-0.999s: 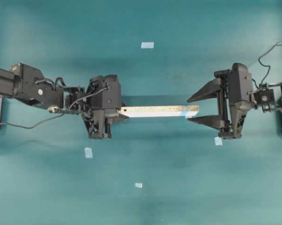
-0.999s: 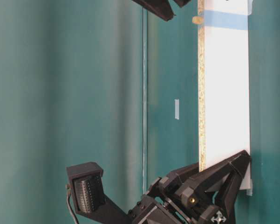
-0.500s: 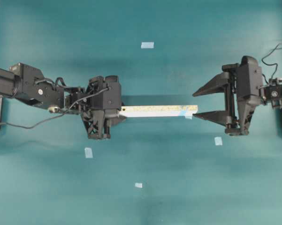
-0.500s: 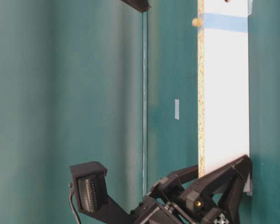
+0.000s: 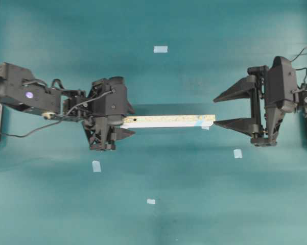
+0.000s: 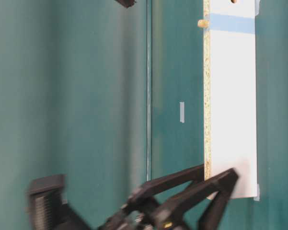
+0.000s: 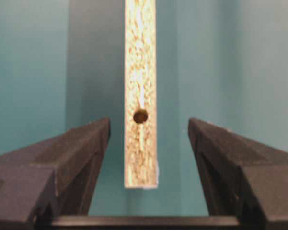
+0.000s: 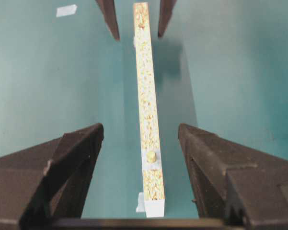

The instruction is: Move the wooden board into place and insert the rod into its hole.

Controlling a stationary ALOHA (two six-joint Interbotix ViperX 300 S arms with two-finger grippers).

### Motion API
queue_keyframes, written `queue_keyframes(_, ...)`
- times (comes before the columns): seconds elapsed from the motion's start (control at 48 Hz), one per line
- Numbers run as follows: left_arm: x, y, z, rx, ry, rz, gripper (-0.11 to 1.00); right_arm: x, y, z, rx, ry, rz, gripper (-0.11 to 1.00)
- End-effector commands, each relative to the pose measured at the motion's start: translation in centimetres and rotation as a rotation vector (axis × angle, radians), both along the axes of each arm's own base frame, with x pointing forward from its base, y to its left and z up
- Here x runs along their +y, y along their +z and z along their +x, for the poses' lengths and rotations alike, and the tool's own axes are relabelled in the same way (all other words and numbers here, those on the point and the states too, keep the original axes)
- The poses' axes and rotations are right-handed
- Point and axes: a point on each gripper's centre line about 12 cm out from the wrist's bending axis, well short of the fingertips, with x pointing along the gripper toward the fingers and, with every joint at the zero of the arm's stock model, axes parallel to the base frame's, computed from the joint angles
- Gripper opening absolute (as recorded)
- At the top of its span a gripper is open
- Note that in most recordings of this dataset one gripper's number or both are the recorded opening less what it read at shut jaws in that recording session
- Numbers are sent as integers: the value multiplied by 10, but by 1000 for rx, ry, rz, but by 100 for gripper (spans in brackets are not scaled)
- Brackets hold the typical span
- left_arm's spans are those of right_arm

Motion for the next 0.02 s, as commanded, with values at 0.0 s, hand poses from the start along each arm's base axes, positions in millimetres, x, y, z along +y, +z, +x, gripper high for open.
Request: queue_keyframes(0.0,0,22,-2,-40,-2,1,69,0,5,-2,-23,1,1,77)
